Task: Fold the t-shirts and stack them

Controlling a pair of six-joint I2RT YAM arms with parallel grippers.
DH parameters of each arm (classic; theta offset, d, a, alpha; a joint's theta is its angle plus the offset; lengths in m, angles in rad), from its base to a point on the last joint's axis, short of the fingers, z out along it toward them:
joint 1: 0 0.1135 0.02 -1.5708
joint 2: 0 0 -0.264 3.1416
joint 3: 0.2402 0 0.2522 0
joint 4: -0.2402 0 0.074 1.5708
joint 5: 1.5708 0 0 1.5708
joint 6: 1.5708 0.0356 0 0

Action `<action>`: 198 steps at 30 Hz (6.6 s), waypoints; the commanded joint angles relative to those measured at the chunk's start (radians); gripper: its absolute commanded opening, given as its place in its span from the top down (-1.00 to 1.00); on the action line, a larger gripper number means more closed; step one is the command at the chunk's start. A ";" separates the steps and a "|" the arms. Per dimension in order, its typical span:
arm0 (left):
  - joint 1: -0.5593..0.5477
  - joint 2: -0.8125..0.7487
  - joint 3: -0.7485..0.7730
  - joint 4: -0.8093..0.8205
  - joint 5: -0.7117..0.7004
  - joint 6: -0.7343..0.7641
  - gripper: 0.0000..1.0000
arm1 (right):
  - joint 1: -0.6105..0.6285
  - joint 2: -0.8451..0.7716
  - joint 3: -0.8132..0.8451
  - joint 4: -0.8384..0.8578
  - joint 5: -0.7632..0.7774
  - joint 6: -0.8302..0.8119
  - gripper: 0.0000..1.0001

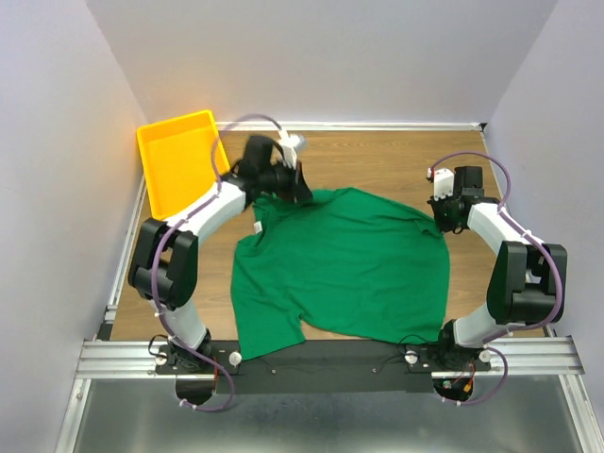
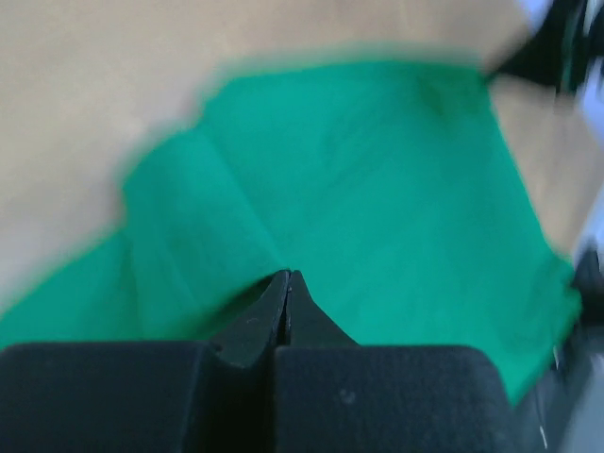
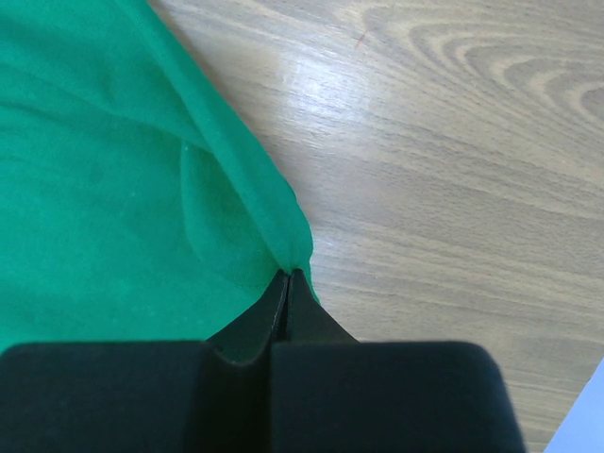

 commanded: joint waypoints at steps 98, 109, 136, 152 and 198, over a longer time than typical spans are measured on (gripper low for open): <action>-0.097 -0.493 0.476 0.266 -0.925 0.244 1.00 | -0.008 -0.142 1.225 -0.203 0.026 -0.066 0.99; -0.102 -0.548 0.711 0.400 -0.792 0.188 1.00 | -0.008 -0.178 1.586 -0.039 0.170 -0.115 0.99; -0.099 -0.102 0.008 0.357 -0.707 0.122 1.00 | -0.008 -0.432 -0.076 0.371 -0.150 -0.172 0.99; -0.002 0.605 0.787 -0.131 -0.686 -0.011 1.00 | -0.008 0.363 0.271 0.535 0.053 -0.091 0.99; -0.180 -0.510 0.615 0.472 -0.756 0.118 1.00 | -0.014 -0.412 1.040 0.150 -0.091 0.095 0.99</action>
